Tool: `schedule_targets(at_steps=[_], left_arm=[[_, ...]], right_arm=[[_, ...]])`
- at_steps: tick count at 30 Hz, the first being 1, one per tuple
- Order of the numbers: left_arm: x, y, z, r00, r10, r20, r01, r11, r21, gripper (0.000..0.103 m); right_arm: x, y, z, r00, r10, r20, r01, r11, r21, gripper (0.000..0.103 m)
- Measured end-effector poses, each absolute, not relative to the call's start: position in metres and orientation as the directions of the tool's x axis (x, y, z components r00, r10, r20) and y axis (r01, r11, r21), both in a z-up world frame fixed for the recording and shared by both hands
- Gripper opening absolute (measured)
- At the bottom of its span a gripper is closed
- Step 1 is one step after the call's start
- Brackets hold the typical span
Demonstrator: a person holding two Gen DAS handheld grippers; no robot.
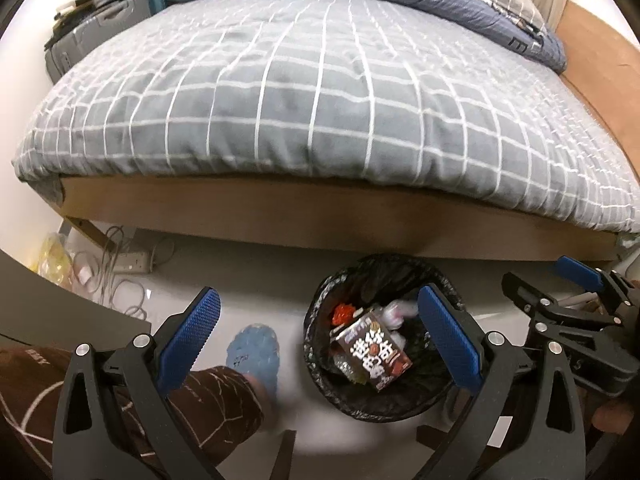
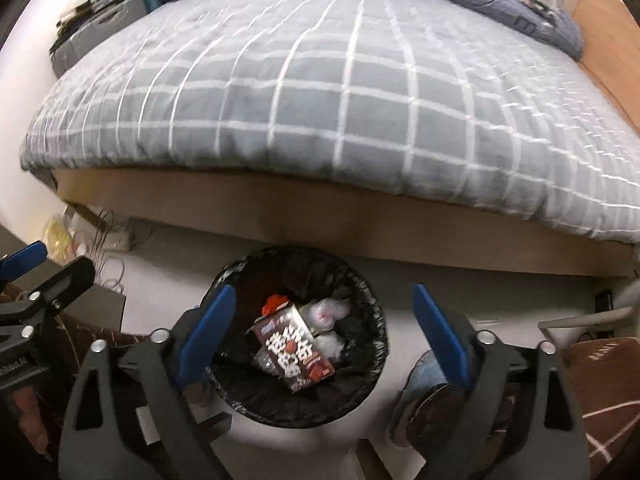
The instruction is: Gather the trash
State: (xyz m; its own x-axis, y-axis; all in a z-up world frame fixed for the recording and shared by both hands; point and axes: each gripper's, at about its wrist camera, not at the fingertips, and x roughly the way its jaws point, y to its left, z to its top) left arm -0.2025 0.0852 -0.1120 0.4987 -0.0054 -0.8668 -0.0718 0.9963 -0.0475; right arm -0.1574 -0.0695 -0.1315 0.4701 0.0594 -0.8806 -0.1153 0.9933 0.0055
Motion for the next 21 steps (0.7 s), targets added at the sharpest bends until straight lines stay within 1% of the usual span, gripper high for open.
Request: schedule_targets(at_steps=[3, 10, 21], left_arm=[[-0.204, 0.083, -0.096, 0.524, -0.019, -0.852, -0.062, 0.996, -0.061, 0.097], [-0.208, 0.069, -0.066, 0.570, -0.044, -0.821, -0.028, 0.997, -0.072, 0.097], [-0.219, 0.056, -0.060, 0.571, -0.050, -0.819, -0.007, 0.998, -0.066, 0.097]], right_arm=[[-0.160, -0.081, -0.111, 0.518, 0.057, -0.854, -0.099, 0.995, 0.006, 0.096], [-0.164, -0.093, -0.074, 0.590, 0.052, -0.806, -0.092, 0.996, -0.003, 0.096], [-0.176, -0.107, -0.066, 0.599, 0.064, -0.798, -0.079, 0.997, 0.020, 0.096]])
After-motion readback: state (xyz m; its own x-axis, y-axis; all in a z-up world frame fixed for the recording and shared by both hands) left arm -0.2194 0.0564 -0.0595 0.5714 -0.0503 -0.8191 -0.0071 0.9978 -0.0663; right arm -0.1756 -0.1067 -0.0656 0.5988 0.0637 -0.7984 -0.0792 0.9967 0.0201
